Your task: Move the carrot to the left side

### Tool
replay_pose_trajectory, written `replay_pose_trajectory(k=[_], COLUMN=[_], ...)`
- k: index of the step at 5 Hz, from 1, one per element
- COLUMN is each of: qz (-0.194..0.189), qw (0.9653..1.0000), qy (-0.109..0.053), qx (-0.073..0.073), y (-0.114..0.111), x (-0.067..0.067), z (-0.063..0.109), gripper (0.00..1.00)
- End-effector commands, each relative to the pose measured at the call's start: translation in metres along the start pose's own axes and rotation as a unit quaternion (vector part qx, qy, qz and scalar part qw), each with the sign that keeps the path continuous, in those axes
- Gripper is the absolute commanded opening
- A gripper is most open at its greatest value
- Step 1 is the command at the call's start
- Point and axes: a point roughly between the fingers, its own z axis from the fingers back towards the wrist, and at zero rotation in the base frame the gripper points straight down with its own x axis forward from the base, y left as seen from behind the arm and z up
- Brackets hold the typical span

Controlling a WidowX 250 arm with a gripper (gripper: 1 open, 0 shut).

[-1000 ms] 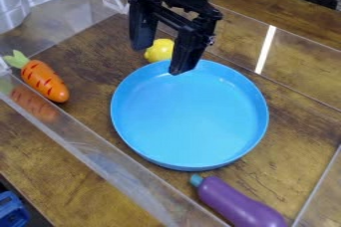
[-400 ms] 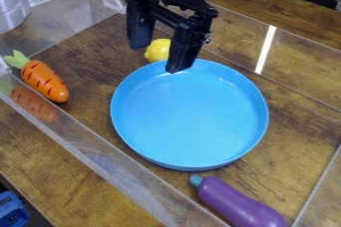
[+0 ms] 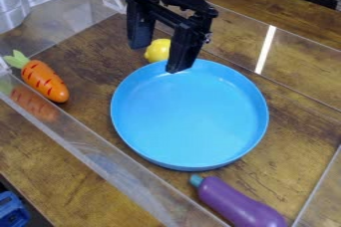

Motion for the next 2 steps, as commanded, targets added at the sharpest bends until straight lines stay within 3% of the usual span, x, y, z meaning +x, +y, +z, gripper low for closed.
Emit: replay_pose_trajectory(k=[1,2], qz=[0.009,0.009], qw=[0.9992,0.9991], qy=[-0.039,-0.042], qx=[-0.001,-0.002], y=[0.0064,0.0073], x=[0.0003,0.0003], z=[0.0198,0.0212], gripper=[1.00,1.00])
